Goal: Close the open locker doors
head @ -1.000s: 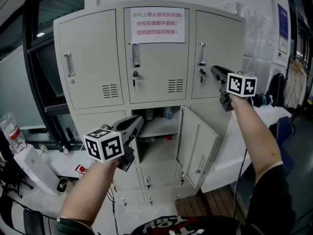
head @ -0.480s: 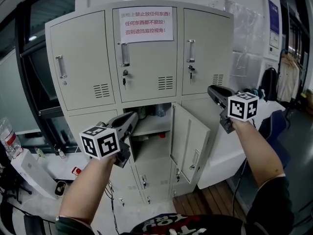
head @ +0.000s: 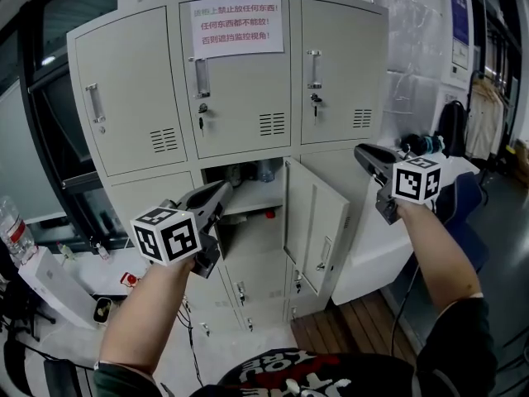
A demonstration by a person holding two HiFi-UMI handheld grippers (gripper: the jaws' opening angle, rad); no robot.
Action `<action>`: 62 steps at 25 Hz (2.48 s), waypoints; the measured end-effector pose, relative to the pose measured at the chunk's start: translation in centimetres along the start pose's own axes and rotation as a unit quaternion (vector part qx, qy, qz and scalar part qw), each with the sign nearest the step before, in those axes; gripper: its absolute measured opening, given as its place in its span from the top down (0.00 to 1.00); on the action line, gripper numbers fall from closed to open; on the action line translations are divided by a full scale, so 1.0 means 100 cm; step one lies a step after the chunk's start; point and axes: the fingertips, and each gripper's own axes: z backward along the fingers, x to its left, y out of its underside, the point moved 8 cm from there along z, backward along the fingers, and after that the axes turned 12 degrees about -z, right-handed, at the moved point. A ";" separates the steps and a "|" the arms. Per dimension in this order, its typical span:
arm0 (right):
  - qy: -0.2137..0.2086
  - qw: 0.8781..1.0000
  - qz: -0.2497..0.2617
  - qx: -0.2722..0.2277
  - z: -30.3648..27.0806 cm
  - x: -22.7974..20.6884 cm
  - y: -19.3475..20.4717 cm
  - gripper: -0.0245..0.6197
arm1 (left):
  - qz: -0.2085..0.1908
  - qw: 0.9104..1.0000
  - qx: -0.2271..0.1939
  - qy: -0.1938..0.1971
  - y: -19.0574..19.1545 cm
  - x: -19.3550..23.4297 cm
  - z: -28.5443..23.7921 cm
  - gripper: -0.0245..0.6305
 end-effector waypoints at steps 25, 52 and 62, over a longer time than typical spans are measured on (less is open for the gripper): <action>-0.320 0.930 -0.061 0.169 0.050 -0.018 0.220 0.68 | 0.031 0.997 0.057 -0.027 0.146 -0.071 0.027 0.95; -0.406 0.891 -0.030 0.203 0.001 0.017 0.264 0.67 | 0.091 0.989 0.099 -0.054 0.211 -0.090 0.045 0.95; -0.429 0.877 -0.005 0.217 -0.019 0.057 0.269 0.67 | 0.093 0.989 0.096 -0.061 0.210 -0.079 0.067 0.95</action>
